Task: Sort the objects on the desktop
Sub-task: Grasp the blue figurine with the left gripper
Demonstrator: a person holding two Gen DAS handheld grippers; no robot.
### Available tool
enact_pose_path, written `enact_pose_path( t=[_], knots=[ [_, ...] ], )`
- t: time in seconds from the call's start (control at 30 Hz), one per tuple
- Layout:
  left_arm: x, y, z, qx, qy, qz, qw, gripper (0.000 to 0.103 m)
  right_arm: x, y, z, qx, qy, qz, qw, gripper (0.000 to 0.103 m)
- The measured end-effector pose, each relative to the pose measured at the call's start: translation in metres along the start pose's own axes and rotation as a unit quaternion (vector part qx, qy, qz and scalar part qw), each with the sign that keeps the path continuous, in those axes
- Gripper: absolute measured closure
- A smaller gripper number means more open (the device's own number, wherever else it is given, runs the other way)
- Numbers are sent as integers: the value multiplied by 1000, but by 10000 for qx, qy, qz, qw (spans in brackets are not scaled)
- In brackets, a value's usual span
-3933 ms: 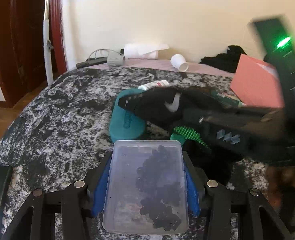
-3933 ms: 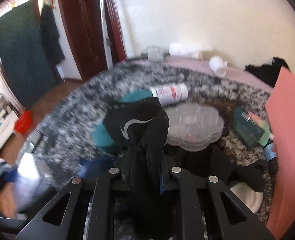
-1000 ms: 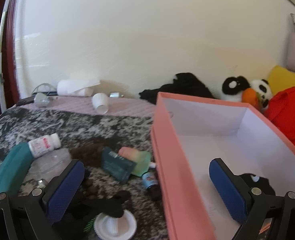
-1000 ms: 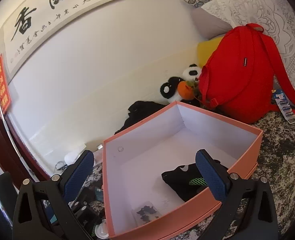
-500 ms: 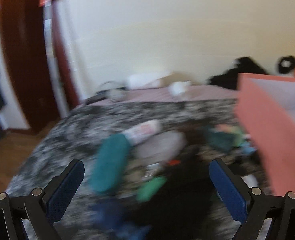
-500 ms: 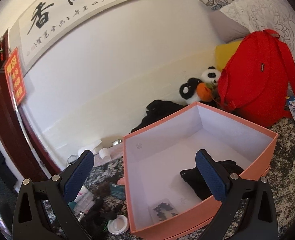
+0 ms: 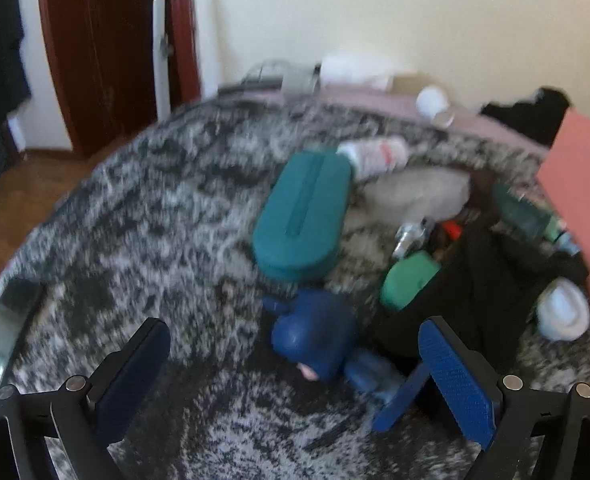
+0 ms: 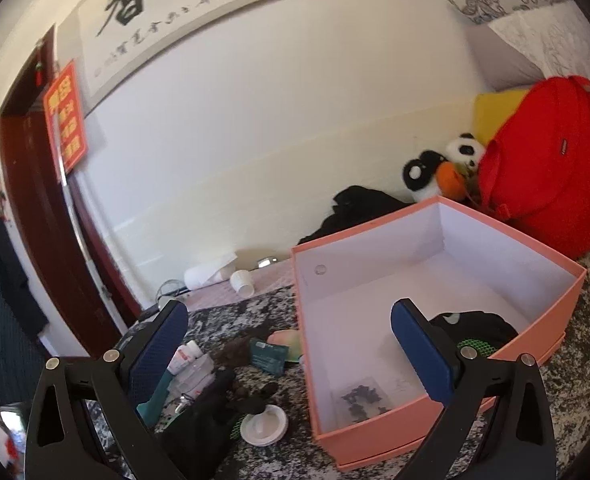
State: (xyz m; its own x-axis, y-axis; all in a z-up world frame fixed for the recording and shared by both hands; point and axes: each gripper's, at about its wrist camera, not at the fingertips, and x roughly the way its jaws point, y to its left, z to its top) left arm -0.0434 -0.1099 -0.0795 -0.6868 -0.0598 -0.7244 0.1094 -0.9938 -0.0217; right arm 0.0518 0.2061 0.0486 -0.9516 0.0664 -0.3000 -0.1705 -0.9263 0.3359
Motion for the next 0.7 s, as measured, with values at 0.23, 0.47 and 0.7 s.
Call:
enact_pose_path(
  t=[0.23,0.47,0.7],
  knots=[
    [35,8,-8,-621,604,-126,9962,0,3,26,-14,-425,116,97,9990,0],
    [61,9,-13,-959,551,-249,9935,0,6,37,-23,-578,218,136,9980,0],
    [51,-16,-13,47,283,-155,9995,47,5,35,-21,-556,207,201,9980,0]
  ],
)
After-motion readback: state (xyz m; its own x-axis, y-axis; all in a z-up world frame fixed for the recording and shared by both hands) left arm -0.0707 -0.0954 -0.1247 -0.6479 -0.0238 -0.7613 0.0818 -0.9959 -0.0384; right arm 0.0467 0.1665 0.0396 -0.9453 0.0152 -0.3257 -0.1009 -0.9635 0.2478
